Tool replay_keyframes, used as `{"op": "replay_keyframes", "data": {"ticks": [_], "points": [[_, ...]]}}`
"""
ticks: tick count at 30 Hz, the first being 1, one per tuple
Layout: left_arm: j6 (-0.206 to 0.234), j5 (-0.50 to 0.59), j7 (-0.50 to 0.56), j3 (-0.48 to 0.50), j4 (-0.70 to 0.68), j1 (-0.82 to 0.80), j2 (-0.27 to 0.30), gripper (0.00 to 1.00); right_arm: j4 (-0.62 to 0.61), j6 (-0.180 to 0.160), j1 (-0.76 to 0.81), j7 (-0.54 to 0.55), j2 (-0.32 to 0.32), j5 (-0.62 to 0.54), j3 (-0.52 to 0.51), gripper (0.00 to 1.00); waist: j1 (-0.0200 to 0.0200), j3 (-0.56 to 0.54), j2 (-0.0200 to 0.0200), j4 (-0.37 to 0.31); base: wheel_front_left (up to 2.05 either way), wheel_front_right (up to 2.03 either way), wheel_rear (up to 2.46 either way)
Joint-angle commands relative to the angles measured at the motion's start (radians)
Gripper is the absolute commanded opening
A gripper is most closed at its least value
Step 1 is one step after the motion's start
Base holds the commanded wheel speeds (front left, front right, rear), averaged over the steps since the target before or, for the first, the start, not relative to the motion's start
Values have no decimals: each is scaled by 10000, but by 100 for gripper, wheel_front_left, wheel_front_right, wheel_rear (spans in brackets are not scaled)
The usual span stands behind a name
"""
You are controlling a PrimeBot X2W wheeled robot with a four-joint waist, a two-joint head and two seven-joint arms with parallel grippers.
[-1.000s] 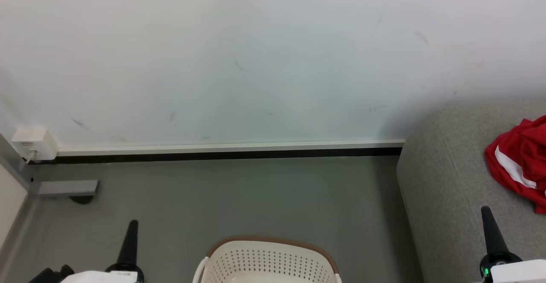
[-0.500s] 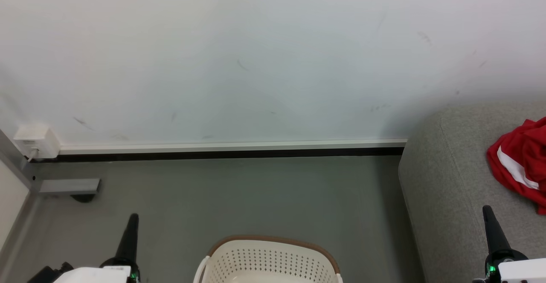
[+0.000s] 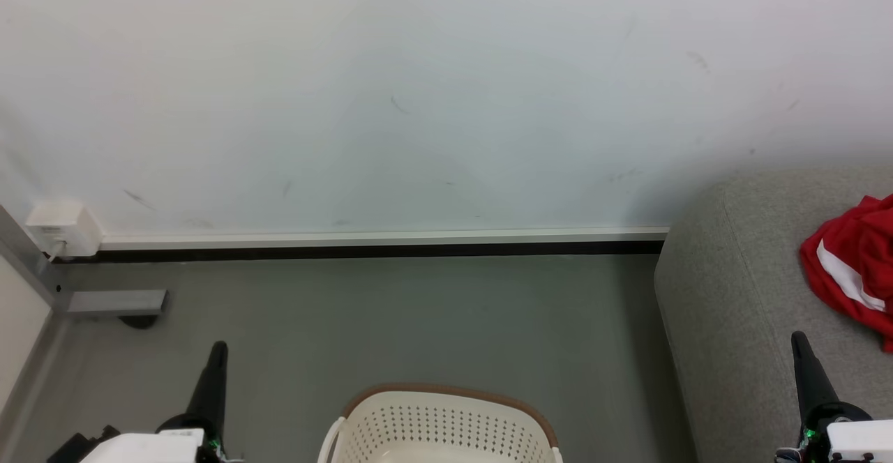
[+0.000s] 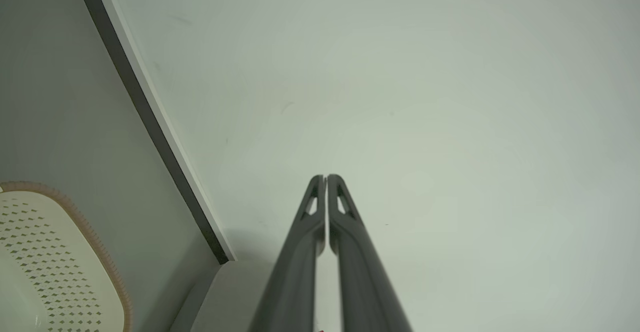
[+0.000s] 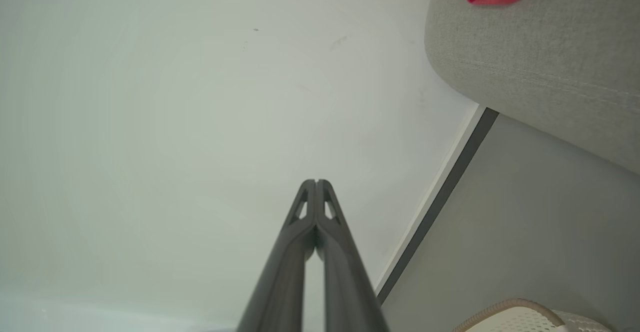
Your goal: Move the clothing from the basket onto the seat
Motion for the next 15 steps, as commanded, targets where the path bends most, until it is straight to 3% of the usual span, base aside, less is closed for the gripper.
{"op": "replay_keyframes", "data": {"ticks": [1,15], "points": [[-55,-216,88,37,-55,-142,80,0,8,-17,-131,44,-3,199,-62,0,-1,2,0,6,0,0,0],[-147,-1269,344,61,-54,-236,88,0,51,-19,-218,301,85,1070,-237,0,-1,23,0,60,0,0,0]]}}
